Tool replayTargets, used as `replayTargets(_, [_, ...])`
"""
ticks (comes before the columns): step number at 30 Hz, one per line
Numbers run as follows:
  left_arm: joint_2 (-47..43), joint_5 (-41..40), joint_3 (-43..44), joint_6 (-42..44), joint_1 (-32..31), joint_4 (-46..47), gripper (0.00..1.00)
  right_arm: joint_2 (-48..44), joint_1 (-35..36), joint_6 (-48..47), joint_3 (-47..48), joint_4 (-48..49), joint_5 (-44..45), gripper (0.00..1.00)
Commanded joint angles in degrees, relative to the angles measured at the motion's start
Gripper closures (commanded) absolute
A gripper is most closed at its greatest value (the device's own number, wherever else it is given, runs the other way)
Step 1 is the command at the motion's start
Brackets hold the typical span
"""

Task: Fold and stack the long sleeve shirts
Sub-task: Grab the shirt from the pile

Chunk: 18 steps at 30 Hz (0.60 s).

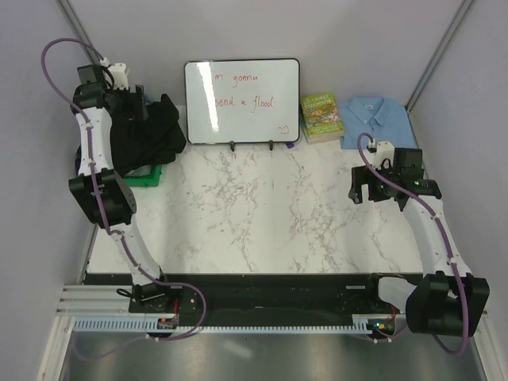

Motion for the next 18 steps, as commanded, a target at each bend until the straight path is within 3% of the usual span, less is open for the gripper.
replayTargets(1, [8.68,-6.97,2.42,5.06,-0.13,3.97,0.01,1.08,-0.13,0.30,3.45,1.17,-0.91,0.02])
replayTargets(6, [16.35,-10.31,7.68,6.30,0.14,4.95,0.03,2.05,-0.13,0.04,3.63,0.64,-0.74,0.02])
replayTargets(9, [16.27,-10.41,9.71,6.22,0.05,4.86,0.36,2.05,-0.04,-0.40,3.90,0.29,-1.00,0.02])
replayTargets(12, [11.19,-7.70,9.54,6.30,-0.21,4.25,0.78,1.87,-0.04,-0.66,4.42,-0.15,-1.44,0.02])
replayTargets(13, [9.26,-6.64,9.54,6.39,-0.39,2.94,0.98,1.79,-0.04,-0.66,4.60,-0.24,-1.70,0.02])
replayTargets(18, [-7.84,8.28,7.44,7.00,-4.33,-5.59,0.98,0.91,-0.04,-0.05,6.00,-0.50,-2.23,0.02])
